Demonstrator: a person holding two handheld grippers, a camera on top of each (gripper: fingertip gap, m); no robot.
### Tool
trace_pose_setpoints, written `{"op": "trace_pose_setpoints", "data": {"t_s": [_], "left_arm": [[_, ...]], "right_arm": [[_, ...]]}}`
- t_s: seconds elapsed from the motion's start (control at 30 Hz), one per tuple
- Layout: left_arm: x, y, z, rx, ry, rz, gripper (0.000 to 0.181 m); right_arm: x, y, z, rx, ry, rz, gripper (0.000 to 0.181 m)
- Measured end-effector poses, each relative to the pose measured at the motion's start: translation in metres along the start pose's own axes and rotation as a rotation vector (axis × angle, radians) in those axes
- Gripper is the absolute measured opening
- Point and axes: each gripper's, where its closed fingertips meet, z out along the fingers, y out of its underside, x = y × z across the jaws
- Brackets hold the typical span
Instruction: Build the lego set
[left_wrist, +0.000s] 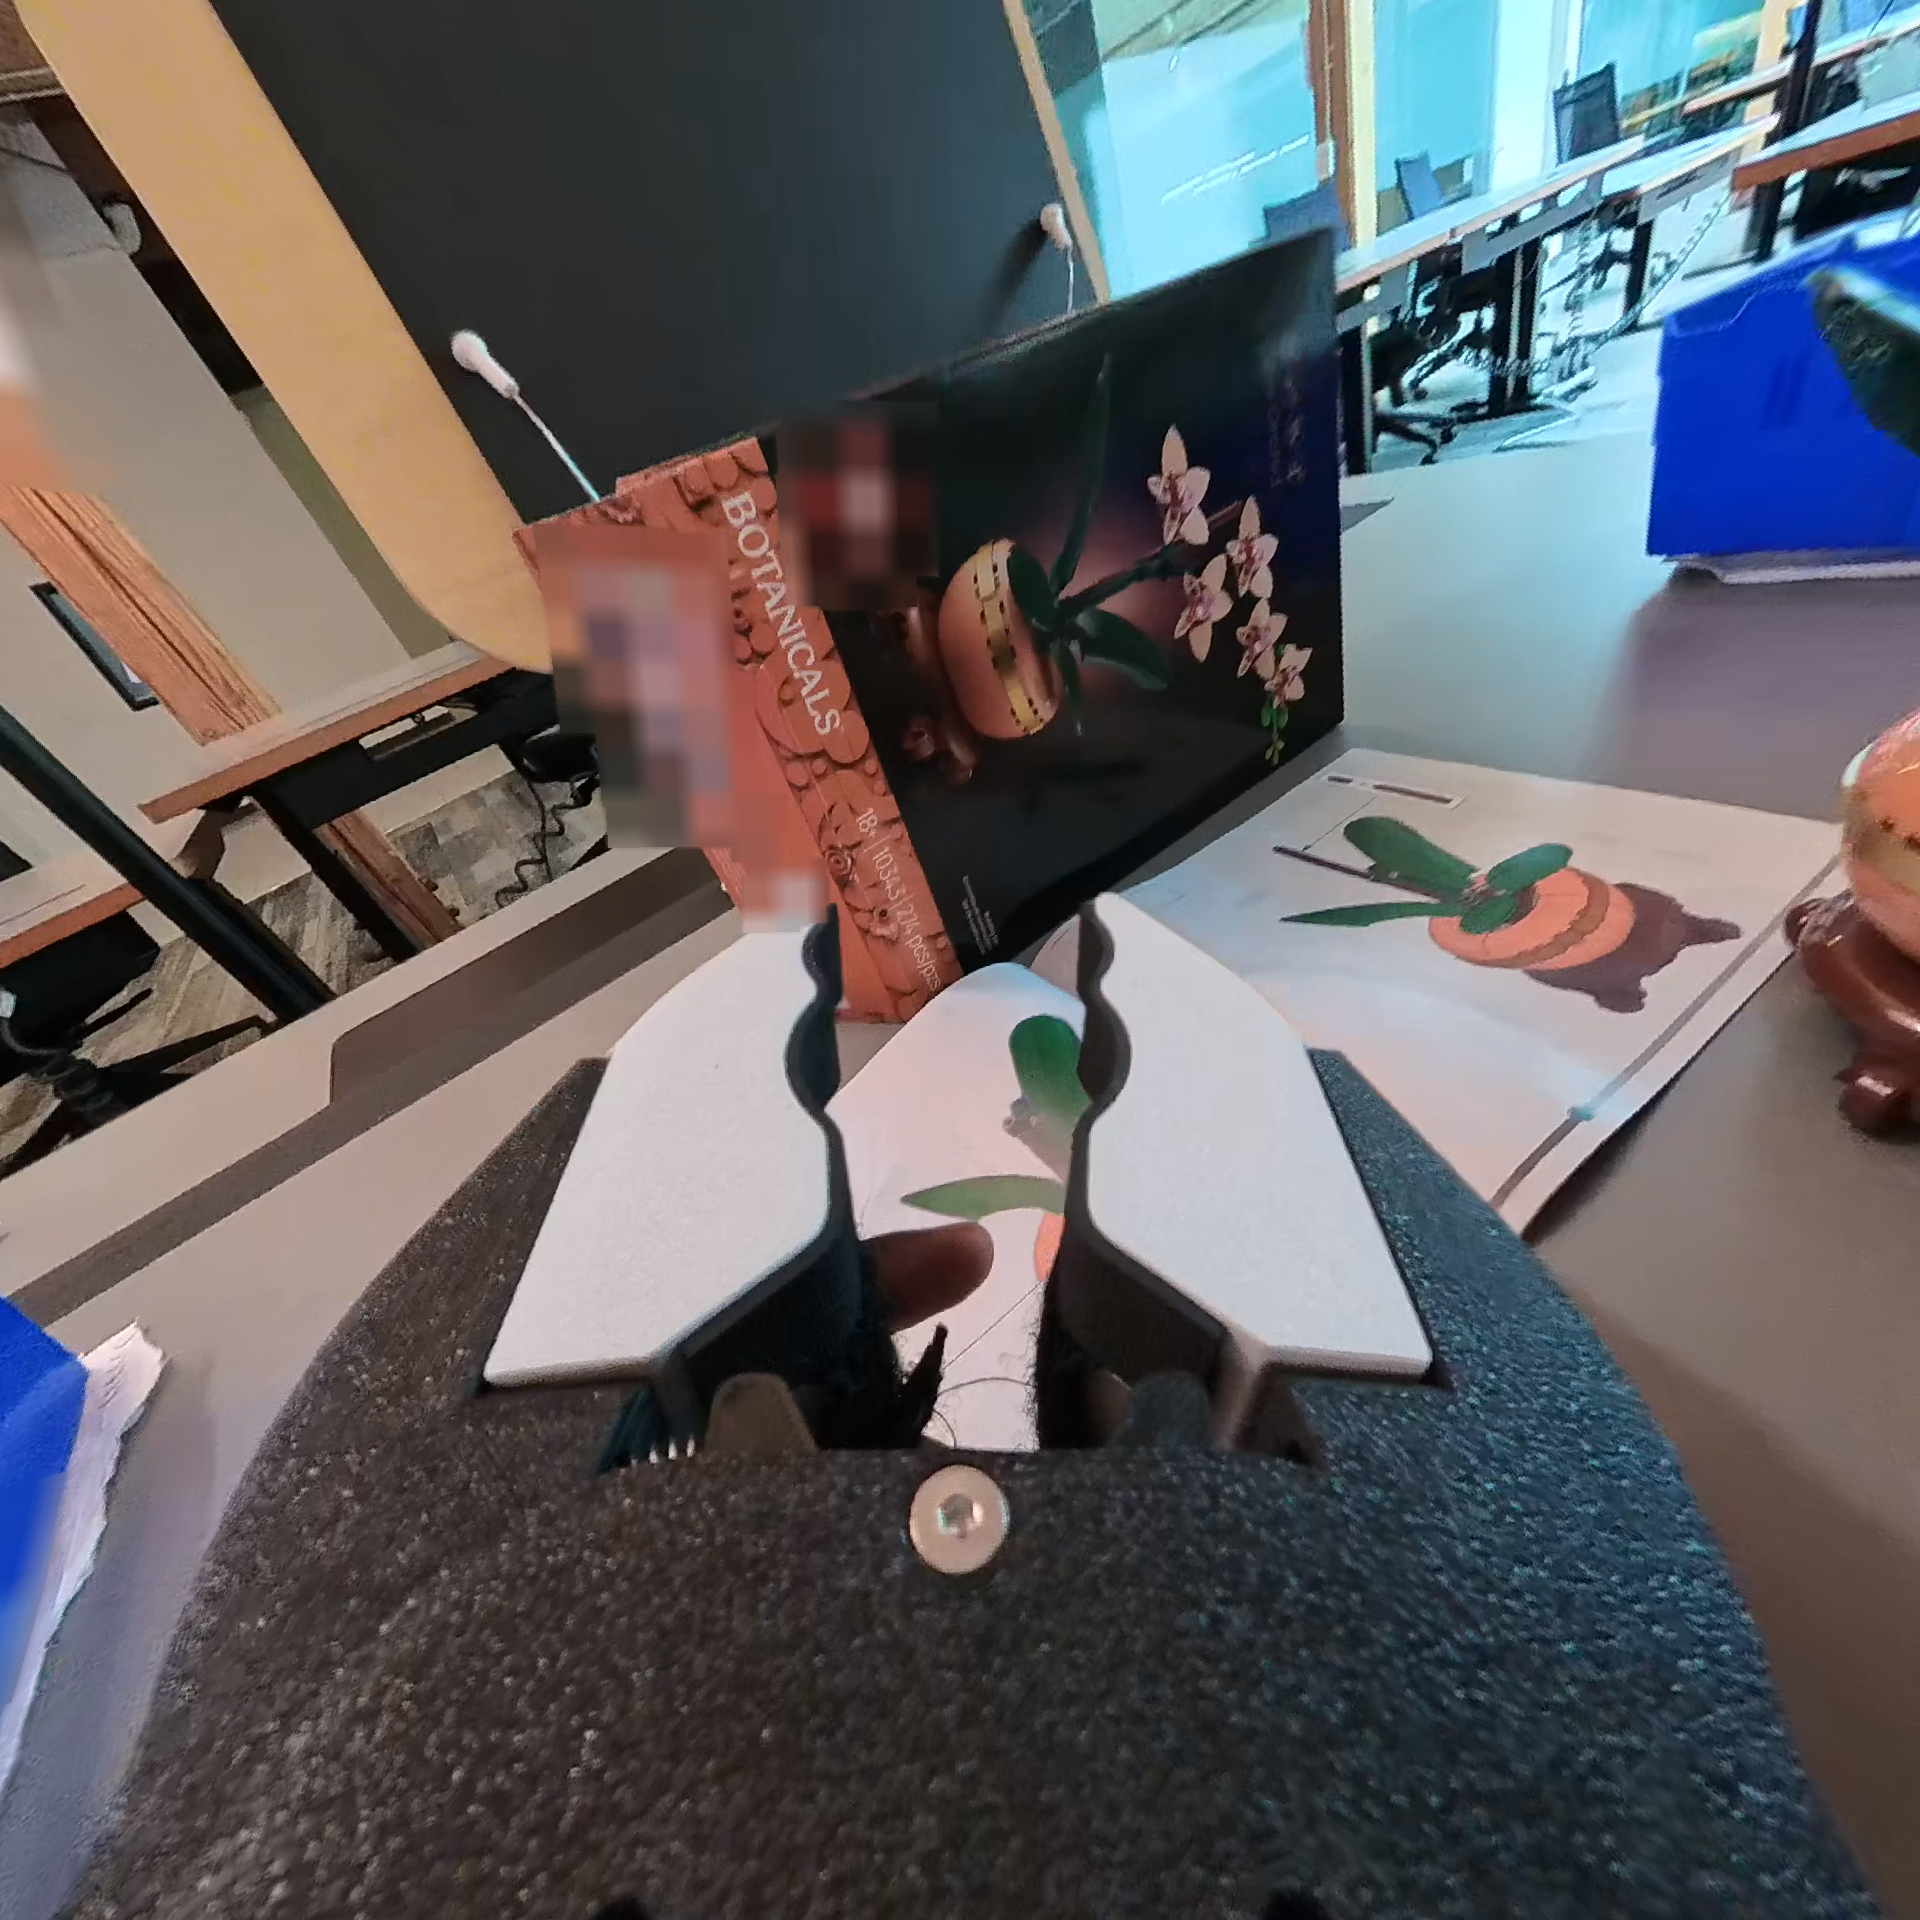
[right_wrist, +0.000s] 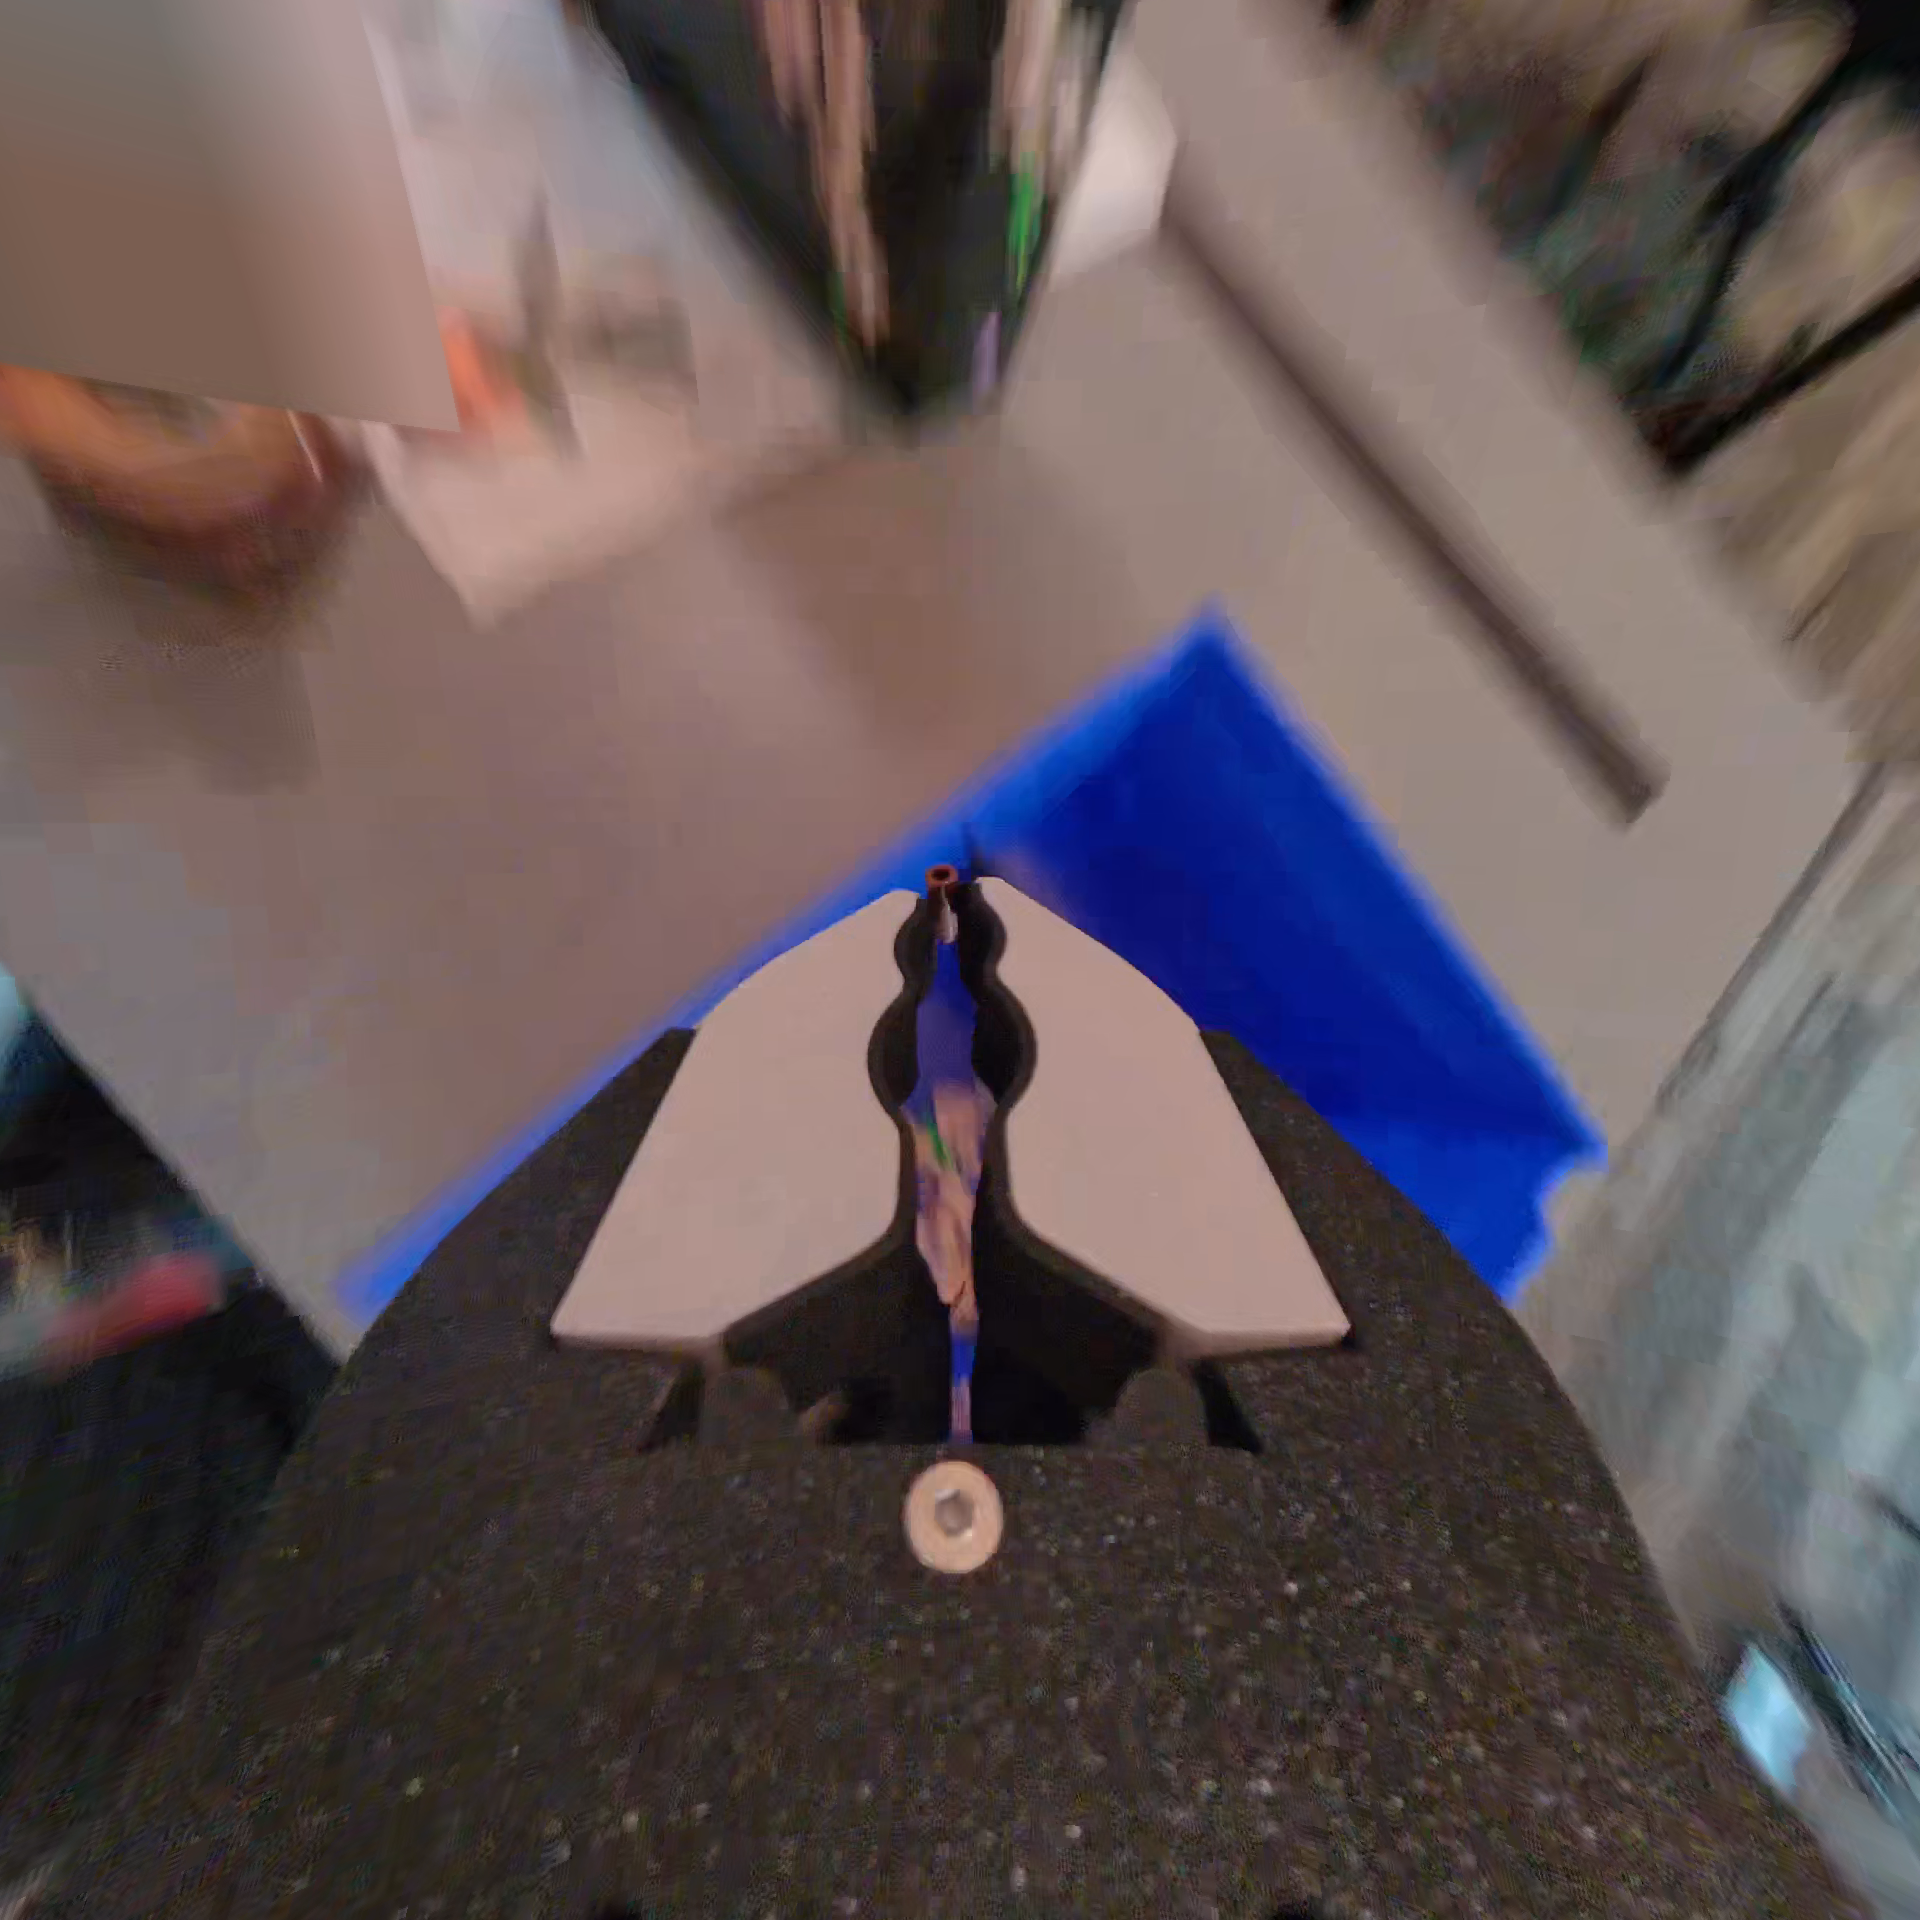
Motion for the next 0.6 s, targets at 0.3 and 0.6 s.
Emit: {"op": "trace_pose_setpoints", "data": {"t_s": [0.3, 0.6], "left_arm": [[0.013, -0.001, 0.000, -0.015, 0.061, -0.015, 0.043], [0.050, 0.031, 0.008, -0.200, 0.225, 0.006, 0.045]], "right_arm": [[-0.132, -0.174, 0.091, 0.583, -0.184, -0.059, 0.005], [-0.213, -0.171, 0.266, 0.232, -0.837, -0.403, 0.005]]}}
